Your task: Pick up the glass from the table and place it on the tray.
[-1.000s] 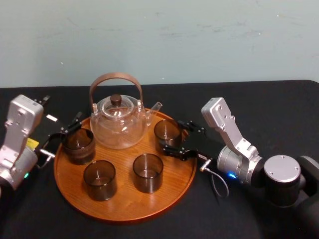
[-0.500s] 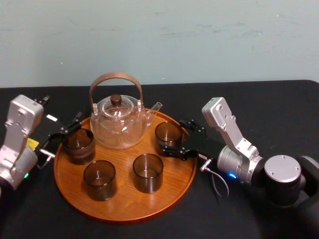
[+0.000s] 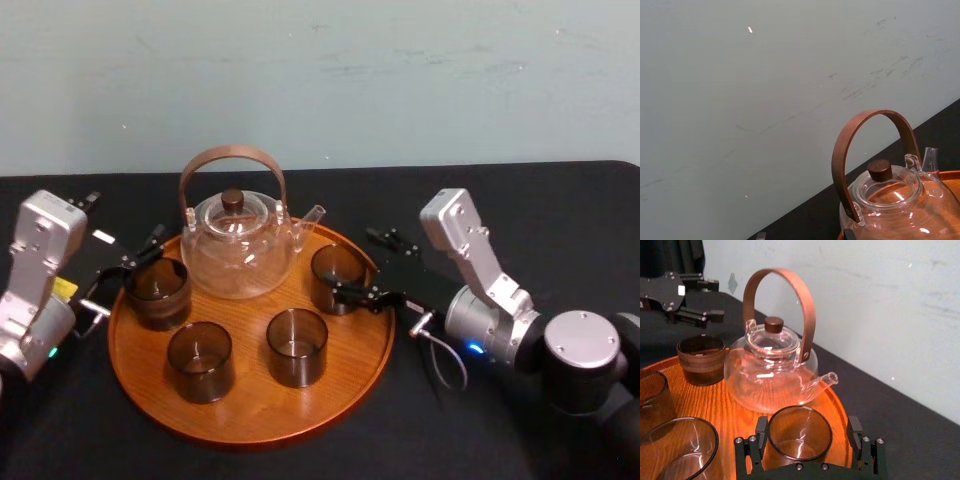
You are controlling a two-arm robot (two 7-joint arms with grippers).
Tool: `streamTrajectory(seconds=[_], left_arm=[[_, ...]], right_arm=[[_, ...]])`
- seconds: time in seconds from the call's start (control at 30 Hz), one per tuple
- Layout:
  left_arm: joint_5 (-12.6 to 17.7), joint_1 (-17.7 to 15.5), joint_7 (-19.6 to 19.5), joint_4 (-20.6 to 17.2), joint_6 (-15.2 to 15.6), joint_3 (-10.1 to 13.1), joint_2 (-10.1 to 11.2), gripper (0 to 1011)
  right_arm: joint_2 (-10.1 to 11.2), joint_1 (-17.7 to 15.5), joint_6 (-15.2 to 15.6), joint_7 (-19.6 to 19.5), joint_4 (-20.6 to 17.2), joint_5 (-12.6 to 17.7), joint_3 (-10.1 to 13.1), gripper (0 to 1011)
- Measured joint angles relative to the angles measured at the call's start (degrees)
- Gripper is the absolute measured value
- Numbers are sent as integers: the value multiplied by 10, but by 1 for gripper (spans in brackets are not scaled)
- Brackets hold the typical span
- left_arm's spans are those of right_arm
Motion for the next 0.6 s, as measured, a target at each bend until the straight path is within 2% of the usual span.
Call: streamTrajectory(seconds=[0.4,0.53,0.6], left_arm=[[0,0,0,0,0,0,0,1001],[0,0,0,0,0,0,0,1001],[0,0,0,0,0,0,0,1001]], right_arm=[[23,-34,-15,-33,-66,-9,25,1002],[33,-55,-19,-51,-92,-16,40,1002],[40,-74,-21,-63,-111,-21,56,1002]])
